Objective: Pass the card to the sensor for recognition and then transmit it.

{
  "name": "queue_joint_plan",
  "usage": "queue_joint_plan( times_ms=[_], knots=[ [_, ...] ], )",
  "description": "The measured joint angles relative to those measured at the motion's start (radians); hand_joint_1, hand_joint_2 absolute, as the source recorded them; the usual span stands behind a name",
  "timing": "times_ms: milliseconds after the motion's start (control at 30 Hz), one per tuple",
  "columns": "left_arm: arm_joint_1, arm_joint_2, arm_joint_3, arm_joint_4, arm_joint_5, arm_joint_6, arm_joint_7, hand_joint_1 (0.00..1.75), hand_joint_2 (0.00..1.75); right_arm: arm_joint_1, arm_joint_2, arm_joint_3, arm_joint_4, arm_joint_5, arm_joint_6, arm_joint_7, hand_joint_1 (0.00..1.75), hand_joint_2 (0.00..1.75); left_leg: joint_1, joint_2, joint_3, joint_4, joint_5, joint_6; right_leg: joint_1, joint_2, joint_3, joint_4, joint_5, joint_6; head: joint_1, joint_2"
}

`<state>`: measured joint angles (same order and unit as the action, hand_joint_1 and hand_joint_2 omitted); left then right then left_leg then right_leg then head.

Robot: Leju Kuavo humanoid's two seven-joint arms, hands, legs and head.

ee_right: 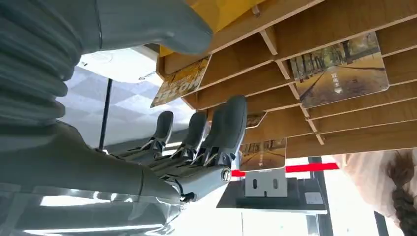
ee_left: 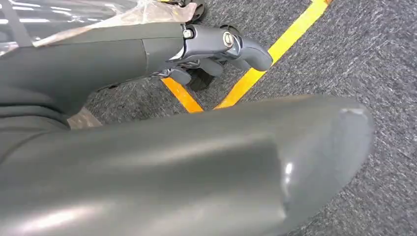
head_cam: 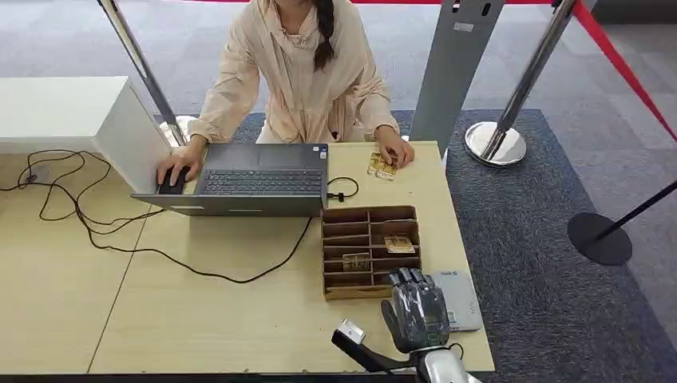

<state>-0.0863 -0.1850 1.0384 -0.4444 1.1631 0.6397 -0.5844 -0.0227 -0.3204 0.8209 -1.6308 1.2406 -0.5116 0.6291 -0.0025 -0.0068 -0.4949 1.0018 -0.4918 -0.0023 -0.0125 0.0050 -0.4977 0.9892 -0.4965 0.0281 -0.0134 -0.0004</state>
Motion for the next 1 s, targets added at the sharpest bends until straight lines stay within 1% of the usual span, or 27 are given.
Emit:
queue_joint_plan(
  times_ms=[100, 333, 400, 567, 600, 733, 1000],
  knots=[
    [0.0, 0.0, 0.0, 0.0, 0.0, 0.0, 0.0, 0.0, 0.0, 0.006, 0.0, -0.011, 0.007, 0.001, -0.003, 0.0, 0.79, 1.75, 0.0, 0.0, 0.0, 0.0, 0.0, 0.0, 0.0, 0.0, 0.0, 0.0, 0.0, 0.0, 0.0, 0.0],
    [0.0, 0.0, -0.002, 0.0, 0.0, 0.0, 0.0, 0.0, 0.0, 0.018, 0.003, -0.03, 0.018, 0.009, -0.012, 0.0, 0.82, 1.75, 0.0, 0.0, 0.0, 0.0, 0.0, 0.0, 0.0, 0.0, 0.0, 0.0, 0.0, 0.0, 0.0, 0.0],
    [0.0, 0.0, -0.002, 0.0, 0.0, 0.0, 0.0, 0.0, 0.0, 0.019, 0.004, -0.035, 0.021, 0.011, -0.014, 0.0, 0.86, 1.75, 0.0, 0.0, 0.0, 0.0, 0.0, 0.0, 0.0, 0.0, 0.0, 0.0, 0.0, 0.0, 0.0, 0.0],
    [0.0, 0.0, -0.004, 0.0, 0.0, 0.0, -0.001, 0.0, 0.0, 0.024, 0.008, -0.045, 0.023, 0.037, -0.012, 0.0, 0.82, 1.75, 0.0, 0.0, 0.0, 0.0, 0.0, 0.0, 0.0, 0.0, 0.0, 0.0, 0.0, 0.0, 0.0, 0.0],
    [0.0, 0.0, -0.005, 0.0, 0.0, 0.0, -0.001, 0.0, 0.0, 0.026, 0.009, -0.048, 0.024, 0.047, -0.01, 0.0, 0.84, 1.75, 0.0, 0.0, 0.0, 0.0, 0.0, 0.0, 0.0, 0.0, 0.0, 0.0, 0.0, 0.0, 0.0, 0.0],
    [0.0, -0.001, -0.006, 0.0, 0.0, 0.0, -0.003, 0.0, 0.0, 0.036, 0.017, -0.068, 0.032, 0.073, -0.006, 0.0, 0.82, 1.75, 0.0, 0.0, 0.0, 0.0, 0.0, 0.0, 0.0, 0.0, 0.0, 0.0, 0.0, 0.0, 0.0, 0.0],
    [-0.001, 0.0, -0.007, 0.0, 0.0, 0.0, -0.01, 0.0, 0.0, 0.046, 0.024, -0.086, 0.032, 0.085, -0.006, 0.0, 0.84, 1.75, 0.0, 0.0, 0.0, 0.0, 0.0, 0.0, 0.0, 0.0, 0.0, 0.0, 0.0, 0.0, 0.0, 0.0]
  ],
)
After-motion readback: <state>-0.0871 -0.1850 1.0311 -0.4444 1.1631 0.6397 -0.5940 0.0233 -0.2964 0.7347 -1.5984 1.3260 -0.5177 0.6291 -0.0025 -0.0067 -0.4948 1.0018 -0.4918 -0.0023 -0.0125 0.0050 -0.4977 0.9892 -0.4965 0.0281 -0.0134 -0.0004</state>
